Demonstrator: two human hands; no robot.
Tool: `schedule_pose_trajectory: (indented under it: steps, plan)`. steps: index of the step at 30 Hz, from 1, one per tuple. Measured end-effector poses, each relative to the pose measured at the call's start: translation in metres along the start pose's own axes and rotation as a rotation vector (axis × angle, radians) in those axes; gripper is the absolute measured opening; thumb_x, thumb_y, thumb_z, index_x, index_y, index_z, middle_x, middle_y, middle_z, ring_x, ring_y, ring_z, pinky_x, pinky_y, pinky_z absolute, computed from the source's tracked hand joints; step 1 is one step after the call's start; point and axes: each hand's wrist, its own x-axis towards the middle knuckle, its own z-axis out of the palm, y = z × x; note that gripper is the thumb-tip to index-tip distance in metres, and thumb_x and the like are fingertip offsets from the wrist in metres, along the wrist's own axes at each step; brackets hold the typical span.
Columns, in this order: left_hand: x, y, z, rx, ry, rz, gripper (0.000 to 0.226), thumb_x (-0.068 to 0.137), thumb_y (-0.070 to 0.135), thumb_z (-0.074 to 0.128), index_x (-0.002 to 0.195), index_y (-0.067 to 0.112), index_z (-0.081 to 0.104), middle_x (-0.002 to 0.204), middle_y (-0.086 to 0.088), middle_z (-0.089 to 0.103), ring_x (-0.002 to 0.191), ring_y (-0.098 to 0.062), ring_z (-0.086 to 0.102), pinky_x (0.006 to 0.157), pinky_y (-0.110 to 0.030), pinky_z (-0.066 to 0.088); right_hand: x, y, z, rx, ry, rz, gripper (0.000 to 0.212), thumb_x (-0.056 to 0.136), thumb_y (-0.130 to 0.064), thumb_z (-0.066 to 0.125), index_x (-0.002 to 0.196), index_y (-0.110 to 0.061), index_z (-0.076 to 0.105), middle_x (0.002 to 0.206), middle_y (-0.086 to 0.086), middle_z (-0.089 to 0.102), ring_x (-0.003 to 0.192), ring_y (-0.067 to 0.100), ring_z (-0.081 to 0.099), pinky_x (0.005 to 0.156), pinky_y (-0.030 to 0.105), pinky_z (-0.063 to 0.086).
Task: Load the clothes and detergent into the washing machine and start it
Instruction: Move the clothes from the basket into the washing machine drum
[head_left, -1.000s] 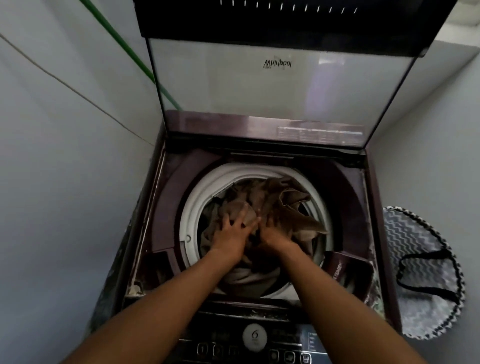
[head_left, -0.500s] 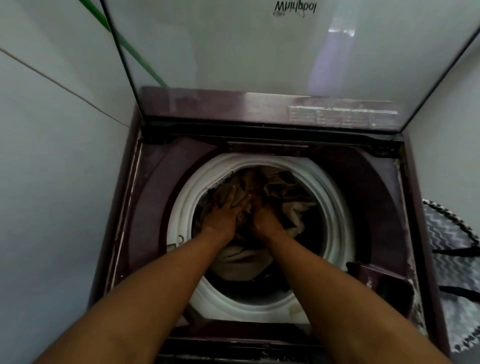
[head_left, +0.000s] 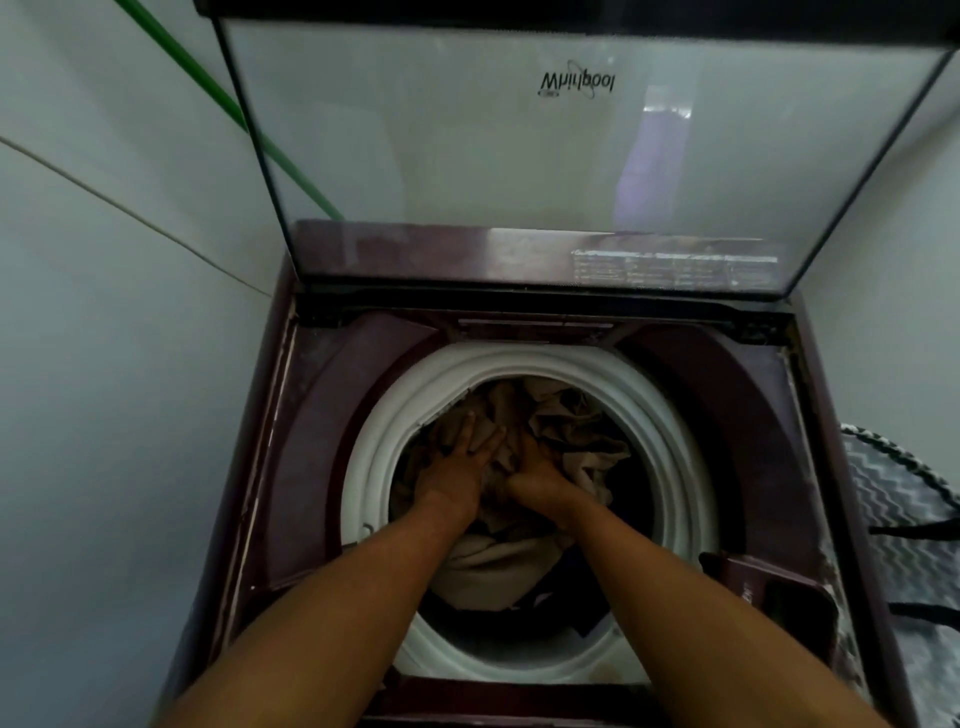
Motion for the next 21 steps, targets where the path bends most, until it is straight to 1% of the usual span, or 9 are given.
schedule_pose_trajectory:
  steps: [2,4,6,8,10,11,15,18,21]
  plan:
    - [-0.011,0.003,0.004,-0.005,0.028,0.021,0.095,0.089,0.060,0.057,0.135,0.051,-0.025,0.159,-0.003,-0.032,0.151,-0.037,-0.007,0.121,-0.052,0.014,-0.008,-0.003,-0.013,0.258,0.032,0.104,0.098,0.073,-0.036,0.080,0.155,-0.031,0.026,0.154,-0.005,0.039,0.140,0.022,0.040,0.113,0.042,0.040]
    - [-0.024,0.006,0.006,-0.035,0.048,0.048,0.092,0.089,0.066,0.052,0.135,0.050,-0.026,0.158,-0.004,-0.034,0.151,-0.035,-0.009,0.122,-0.053,0.010,-0.023,-0.010,-0.031,0.558,0.060,0.202,0.065,0.084,-0.038,0.072,0.143,-0.025,0.049,0.131,0.000,0.063,0.117,0.024,0.061,0.093,0.039,0.055]
    - [-0.036,0.008,0.005,-0.044,0.047,0.054,0.099,0.086,0.070,0.054,0.138,0.048,-0.027,0.155,-0.005,-0.037,0.151,-0.032,-0.011,0.122,-0.054,0.007,-0.038,-0.014,-0.045,0.809,0.144,0.268,0.029,0.100,-0.032,0.054,0.126,-0.020,0.059,0.111,0.001,0.067,0.108,0.019,0.060,0.087,0.035,0.051]
    - [-0.047,0.012,0.003,-0.032,0.038,0.044,0.107,0.081,0.073,0.056,0.142,0.045,-0.027,0.154,-0.009,-0.040,0.150,-0.034,-0.014,0.121,-0.057,0.005,-0.051,-0.015,-0.046,0.959,0.346,0.260,0.036,0.102,-0.035,0.048,0.135,-0.022,0.051,0.123,0.000,0.061,0.116,0.022,0.054,0.102,0.037,0.044]
    - [-0.057,0.020,-0.001,-0.021,0.029,0.031,0.111,0.079,0.076,0.057,0.143,0.046,-0.029,0.151,-0.008,-0.045,0.148,-0.042,-0.018,0.119,-0.063,0.005,-0.059,-0.012,-0.035,0.755,0.623,0.244,0.059,0.089,-0.042,0.053,0.141,-0.015,0.050,0.136,0.008,0.058,0.122,0.028,0.055,0.111,0.043,0.040]
    - [-0.063,0.026,-0.006,-0.036,0.019,0.012,0.110,0.080,0.074,0.057,0.145,0.047,-0.027,0.150,-0.007,-0.046,0.146,-0.047,-0.019,0.117,-0.066,0.006,-0.063,-0.014,-0.029,0.588,0.701,0.234,0.057,0.087,-0.040,0.056,0.137,-0.013,0.053,0.132,0.011,0.061,0.119,0.030,0.058,0.109,0.042,0.042]
    - [-0.086,0.052,-0.032,-0.146,0.061,-0.097,0.081,0.090,0.046,0.060,0.153,0.049,0.008,0.160,-0.004,-0.031,0.143,-0.053,-0.019,0.111,-0.075,0.004,-0.084,-0.024,-0.019,0.059,0.733,0.160,0.023,0.086,-0.019,0.059,0.105,-0.007,0.061,0.107,0.015,0.068,0.100,0.035,0.065,0.089,0.039,0.053]
    - [-0.097,0.068,-0.053,-0.111,0.249,-0.104,0.055,0.092,0.029,0.053,0.145,0.033,0.041,0.164,-0.010,0.010,0.150,-0.039,0.005,0.114,-0.070,0.004,-0.095,-0.037,-0.025,-0.106,0.694,0.107,0.019,0.089,-0.023,0.055,0.099,-0.008,0.062,0.102,0.011,0.066,0.095,0.031,0.064,0.083,0.039,0.054]
    - [-0.099,0.077,-0.065,-0.213,0.459,-0.018,0.045,0.085,0.027,0.050,0.130,0.023,0.059,0.136,-0.007,0.054,0.129,-0.029,0.047,0.111,-0.051,0.035,-0.107,-0.049,-0.037,-0.220,0.707,0.032,0.022,0.093,-0.022,0.052,0.099,-0.005,0.064,0.103,0.013,0.066,0.094,0.030,0.063,0.079,0.035,0.051]
